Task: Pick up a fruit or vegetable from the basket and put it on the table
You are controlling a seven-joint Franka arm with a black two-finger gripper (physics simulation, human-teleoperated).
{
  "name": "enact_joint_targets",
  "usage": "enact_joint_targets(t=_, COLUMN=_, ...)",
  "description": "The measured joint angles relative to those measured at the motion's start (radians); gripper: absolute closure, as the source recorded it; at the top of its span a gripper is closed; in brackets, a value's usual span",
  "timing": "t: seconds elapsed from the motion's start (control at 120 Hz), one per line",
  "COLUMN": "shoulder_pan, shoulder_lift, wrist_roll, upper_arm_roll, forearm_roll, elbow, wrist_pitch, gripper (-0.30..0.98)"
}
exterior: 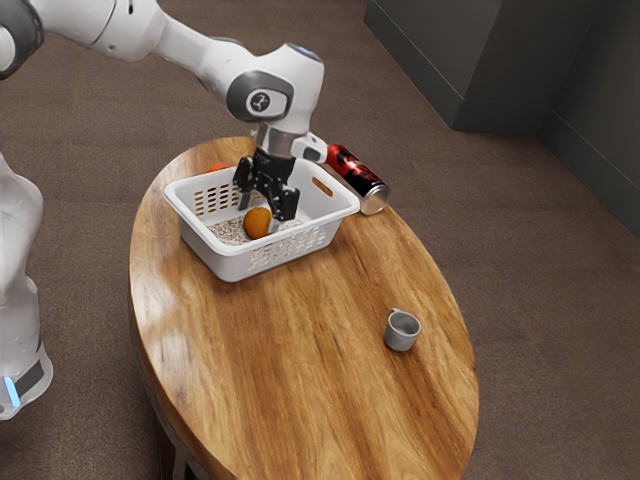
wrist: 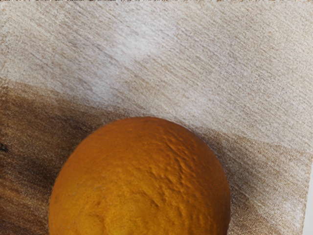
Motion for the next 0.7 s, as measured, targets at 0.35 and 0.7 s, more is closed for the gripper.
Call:
enact_joint_targets(t=0.35, shoulder_pan=-0.002, shoulder_lift=0.018, wrist_roll=-0.015, upper_arm_roll=0.000, forearm_roll=-0.001, elbow=-0.016, wrist_pitch=0.039, gripper=0.12)
enact_joint_targets(t=0.7, shoulder_pan=-0.008, shoulder_lift=0.025, wrist_roll=-0.042, upper_arm_roll=0.000, forearm_roll=0.002, elbow=-0.014, wrist_pitch=0.048, gripper=0.41)
